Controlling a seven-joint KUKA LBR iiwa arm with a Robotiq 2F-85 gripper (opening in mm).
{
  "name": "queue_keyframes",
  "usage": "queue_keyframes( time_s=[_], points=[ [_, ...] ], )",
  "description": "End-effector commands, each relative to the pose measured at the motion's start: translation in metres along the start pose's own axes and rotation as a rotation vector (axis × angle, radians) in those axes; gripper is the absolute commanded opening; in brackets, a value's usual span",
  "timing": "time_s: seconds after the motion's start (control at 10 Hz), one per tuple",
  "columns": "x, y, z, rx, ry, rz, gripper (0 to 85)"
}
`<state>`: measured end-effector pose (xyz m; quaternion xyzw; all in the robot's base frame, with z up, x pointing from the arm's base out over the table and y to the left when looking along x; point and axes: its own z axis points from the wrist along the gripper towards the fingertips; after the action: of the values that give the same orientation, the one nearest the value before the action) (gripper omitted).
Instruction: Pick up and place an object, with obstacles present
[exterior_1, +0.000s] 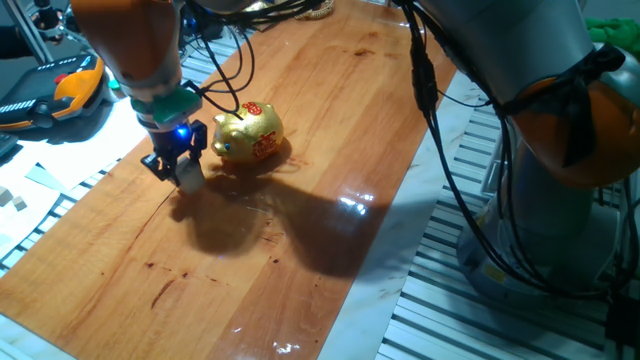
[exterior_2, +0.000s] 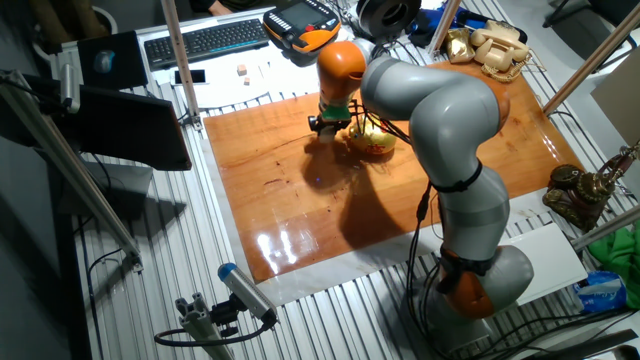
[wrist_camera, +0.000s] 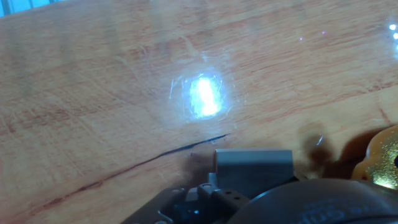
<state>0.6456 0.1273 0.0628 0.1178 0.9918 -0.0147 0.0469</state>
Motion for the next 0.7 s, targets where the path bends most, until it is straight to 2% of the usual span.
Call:
queue_keyframes(
  time_s=[0.0, 0.2, 0.5, 0.6],
  points=[
    [0.001, 0.000, 0.002, -0.004, 0.001, 0.001, 0.0],
    [0.002, 0.000, 0.008, -0.014, 0.002, 0.003, 0.0],
    [0.003, 0.000, 0.013, -0.016, 0.004, -0.001, 0.0],
    [0.003, -0.001, 0.015, -0.033, 0.010, -0.006, 0.0]
  ],
)
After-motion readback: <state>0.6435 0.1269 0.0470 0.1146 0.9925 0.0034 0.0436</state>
